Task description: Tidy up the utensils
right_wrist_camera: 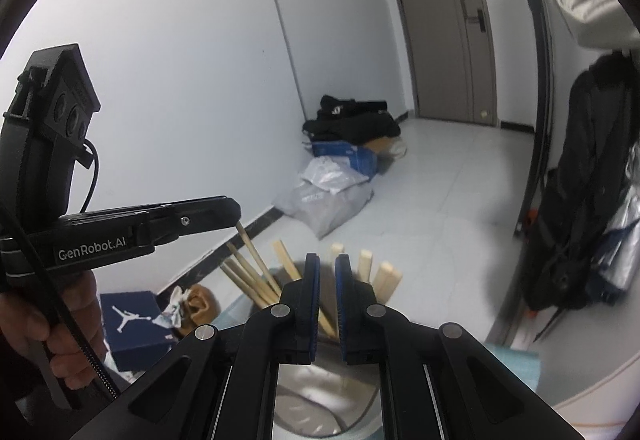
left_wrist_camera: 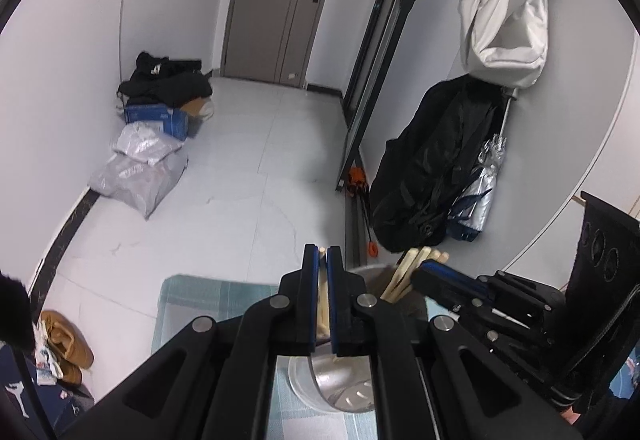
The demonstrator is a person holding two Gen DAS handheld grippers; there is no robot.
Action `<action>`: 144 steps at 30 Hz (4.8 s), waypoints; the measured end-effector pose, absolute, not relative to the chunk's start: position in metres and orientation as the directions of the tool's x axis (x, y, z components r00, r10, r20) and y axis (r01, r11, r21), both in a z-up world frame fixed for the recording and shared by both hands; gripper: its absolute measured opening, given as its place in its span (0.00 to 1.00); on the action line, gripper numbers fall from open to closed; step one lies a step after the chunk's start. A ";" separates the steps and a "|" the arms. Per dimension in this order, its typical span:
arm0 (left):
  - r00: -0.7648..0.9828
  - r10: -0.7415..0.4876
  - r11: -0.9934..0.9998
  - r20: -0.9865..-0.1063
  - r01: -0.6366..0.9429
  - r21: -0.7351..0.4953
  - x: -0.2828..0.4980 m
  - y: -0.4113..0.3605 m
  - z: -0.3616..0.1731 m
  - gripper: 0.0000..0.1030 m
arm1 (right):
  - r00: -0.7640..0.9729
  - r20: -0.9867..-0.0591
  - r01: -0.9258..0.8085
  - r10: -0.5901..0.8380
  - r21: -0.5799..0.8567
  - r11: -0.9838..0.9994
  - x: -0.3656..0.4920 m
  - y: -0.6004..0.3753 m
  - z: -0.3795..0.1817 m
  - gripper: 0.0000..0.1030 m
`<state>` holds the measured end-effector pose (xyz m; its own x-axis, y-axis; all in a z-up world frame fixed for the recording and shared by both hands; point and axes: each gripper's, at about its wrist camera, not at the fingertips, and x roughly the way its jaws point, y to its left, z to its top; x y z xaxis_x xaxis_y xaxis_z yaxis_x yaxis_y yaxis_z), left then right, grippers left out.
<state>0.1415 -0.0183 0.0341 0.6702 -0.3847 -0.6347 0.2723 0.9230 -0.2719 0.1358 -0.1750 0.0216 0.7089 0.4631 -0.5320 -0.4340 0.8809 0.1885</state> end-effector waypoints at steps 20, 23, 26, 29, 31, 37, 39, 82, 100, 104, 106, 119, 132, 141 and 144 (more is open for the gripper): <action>0.737 -0.301 0.950 -0.605 0.175 -0.260 0.092 -0.007 0.069 0.32 | 0.793 -0.433 -0.363 0.429 0.230 0.903 0.075 -0.206 0.067 0.41; 0.763 -0.285 0.954 -0.580 0.167 -0.249 0.076 -0.007 0.077 0.37 | 0.809 -0.409 -0.355 0.423 0.234 0.905 0.059 -0.208 0.075 0.46; 0.782 -0.275 0.957 -0.559 0.166 -0.239 0.061 -0.006 0.083 0.46 | 0.824 -0.385 -0.351 0.416 0.230 0.908 0.041 -0.210 0.082 0.48; 0.813 -0.263 0.959 -0.520 0.161 -0.233 0.045 -0.005 0.089 0.62 | 0.837 -0.367 -0.348 0.406 0.216 0.912 0.023 -0.208 0.087 0.53; 0.832 -0.254 0.961 -0.493 0.157 -0.229 0.034 -0.005 0.093 0.65 | 0.847 -0.355 -0.341 0.395 0.205 0.917 0.011 -0.207 0.090 0.60; 0.870 -0.227 0.966 -0.438 0.143 -0.217 0.012 -0.002 0.101 0.82 | 0.875 -0.318 -0.320 0.365 0.185 0.929 -0.017 -0.205 0.096 0.69; 0.883 -0.215 0.968 -0.418 0.137 -0.210 0.005 0.000 0.103 0.84 | 0.886 -0.304 -0.307 0.349 0.178 0.935 -0.027 -0.205 0.098 0.74; 0.926 -0.076 0.993 -0.369 0.035 -0.116 -0.031 0.008 0.025 0.96 | 0.911 -0.380 -0.129 0.157 0.099 0.987 -0.081 -0.205 0.021 0.97; 0.908 -0.108 0.991 -0.404 0.064 -0.121 -0.025 0.005 0.022 0.96 | 0.907 -0.392 -0.120 0.150 0.101 0.988 -0.077 -0.205 0.018 0.97; 0.907 -0.106 0.991 -0.407 0.060 -0.123 -0.024 0.006 0.022 0.96 | 0.911 -0.385 -0.117 0.149 0.105 0.988 -0.079 -0.206 0.020 0.97; 0.905 -0.108 0.990 -0.411 0.062 -0.124 -0.025 0.006 0.022 0.96 | 0.911 -0.385 -0.116 0.149 0.108 0.987 -0.079 -0.207 0.020 0.97; 0.896 -0.135 0.988 -0.422 0.088 -0.127 -0.026 0.005 0.023 0.96 | 0.915 -0.380 -0.108 0.135 0.093 0.990 -0.083 -0.207 0.022 0.97; 0.906 -0.111 0.990 -0.409 0.066 -0.122 -0.030 0.007 0.026 0.96 | 0.915 -0.382 -0.111 0.132 0.078 0.991 -0.083 -0.204 0.021 0.97; 0.900 -0.119 0.988 -0.418 0.068 -0.135 -0.028 0.008 0.025 0.96 | 0.914 -0.384 -0.107 0.128 0.077 0.991 -0.083 -0.204 0.020 0.97; 0.900 -0.126 0.987 -0.418 0.072 -0.142 -0.028 0.009 0.025 0.96 | 0.914 -0.385 -0.107 0.129 0.077 0.991 -0.083 -0.204 0.020 0.97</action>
